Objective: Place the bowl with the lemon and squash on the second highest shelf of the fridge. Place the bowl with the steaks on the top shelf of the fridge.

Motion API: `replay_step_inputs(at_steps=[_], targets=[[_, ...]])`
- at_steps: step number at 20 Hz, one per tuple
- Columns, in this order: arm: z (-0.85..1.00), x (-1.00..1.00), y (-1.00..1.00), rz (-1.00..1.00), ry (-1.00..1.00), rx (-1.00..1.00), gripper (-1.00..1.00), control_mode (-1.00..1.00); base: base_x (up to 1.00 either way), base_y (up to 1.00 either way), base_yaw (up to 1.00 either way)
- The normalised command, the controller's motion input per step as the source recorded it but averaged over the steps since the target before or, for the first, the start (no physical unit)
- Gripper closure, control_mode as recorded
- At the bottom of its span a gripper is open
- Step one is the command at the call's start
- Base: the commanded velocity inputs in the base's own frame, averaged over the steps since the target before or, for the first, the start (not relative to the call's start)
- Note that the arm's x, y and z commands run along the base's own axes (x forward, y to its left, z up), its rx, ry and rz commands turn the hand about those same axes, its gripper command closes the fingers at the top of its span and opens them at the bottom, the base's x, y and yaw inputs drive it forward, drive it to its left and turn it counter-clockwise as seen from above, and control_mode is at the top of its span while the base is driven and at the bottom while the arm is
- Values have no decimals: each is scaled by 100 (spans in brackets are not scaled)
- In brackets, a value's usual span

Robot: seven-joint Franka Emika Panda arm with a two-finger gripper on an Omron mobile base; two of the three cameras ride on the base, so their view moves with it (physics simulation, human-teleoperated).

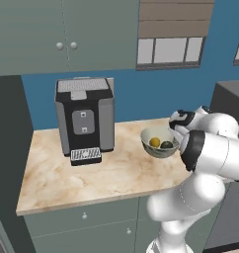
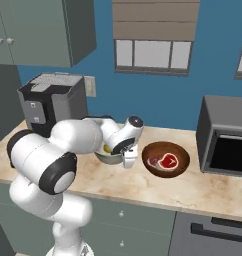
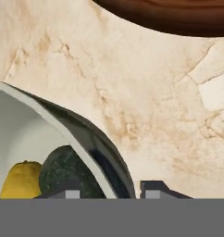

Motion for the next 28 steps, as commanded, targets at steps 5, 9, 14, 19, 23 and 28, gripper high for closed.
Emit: replay_step_inputs(at_steps=[5, 9, 14, 19, 23, 28], targets=[[0, -17, 2, 0, -1, 0, 100, -100, 0, 0, 0], [19, -67, 21, 0, -19, 0, 100, -100, 0, 0, 0], [84, -83, 45, 3, -19, -1, 100, -100, 0, 0, 0], [100, -90, 41, 7, -15, 0, 100, -100, 0, 0, 0], [100, -98, 34, 9, -4, 0, 100, -100, 0, 0, 0], [100, -73, 27, 8, 4, 0, 100, -100, 0, 0, 0]])
